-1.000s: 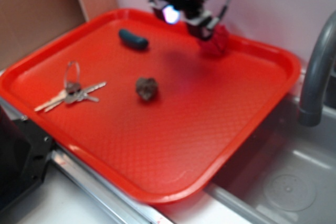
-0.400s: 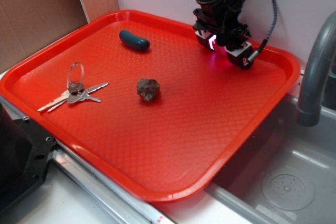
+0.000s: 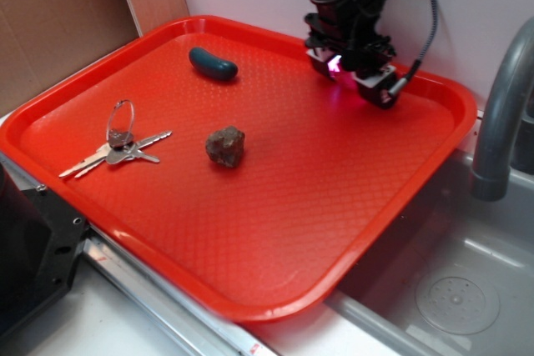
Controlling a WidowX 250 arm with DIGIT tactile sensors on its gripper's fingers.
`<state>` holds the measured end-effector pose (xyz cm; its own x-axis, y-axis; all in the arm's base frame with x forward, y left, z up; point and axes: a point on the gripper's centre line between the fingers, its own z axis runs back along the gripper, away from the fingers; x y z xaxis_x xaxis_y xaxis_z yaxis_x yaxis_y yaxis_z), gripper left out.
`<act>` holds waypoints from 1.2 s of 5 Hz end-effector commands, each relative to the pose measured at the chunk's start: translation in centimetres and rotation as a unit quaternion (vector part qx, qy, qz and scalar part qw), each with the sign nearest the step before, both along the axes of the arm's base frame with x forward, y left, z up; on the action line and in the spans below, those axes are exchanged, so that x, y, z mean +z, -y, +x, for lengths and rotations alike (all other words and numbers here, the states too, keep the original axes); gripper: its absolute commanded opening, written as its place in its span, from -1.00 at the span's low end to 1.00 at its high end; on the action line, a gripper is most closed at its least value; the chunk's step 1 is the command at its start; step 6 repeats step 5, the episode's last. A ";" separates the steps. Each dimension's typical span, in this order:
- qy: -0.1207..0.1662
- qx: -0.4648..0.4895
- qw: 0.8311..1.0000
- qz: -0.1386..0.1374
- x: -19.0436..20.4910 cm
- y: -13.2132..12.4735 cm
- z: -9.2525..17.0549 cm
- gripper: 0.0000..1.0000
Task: Grab the red paper.
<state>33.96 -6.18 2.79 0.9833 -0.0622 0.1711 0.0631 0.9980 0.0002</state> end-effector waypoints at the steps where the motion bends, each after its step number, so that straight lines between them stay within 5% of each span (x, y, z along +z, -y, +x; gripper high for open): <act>1: -0.002 0.124 0.992 -0.004 11.9 -5.4 -8.6 -1.00; 3: -0.104 0.213 0.971 -0.032 17.7 -9.2 -16.4 -1.00; 5: -0.094 0.221 0.971 0.013 16.3 -9.4 -17.0 -1.00; 6: -0.094 0.221 0.971 0.013 16.3 -9.4 -17.0 -1.00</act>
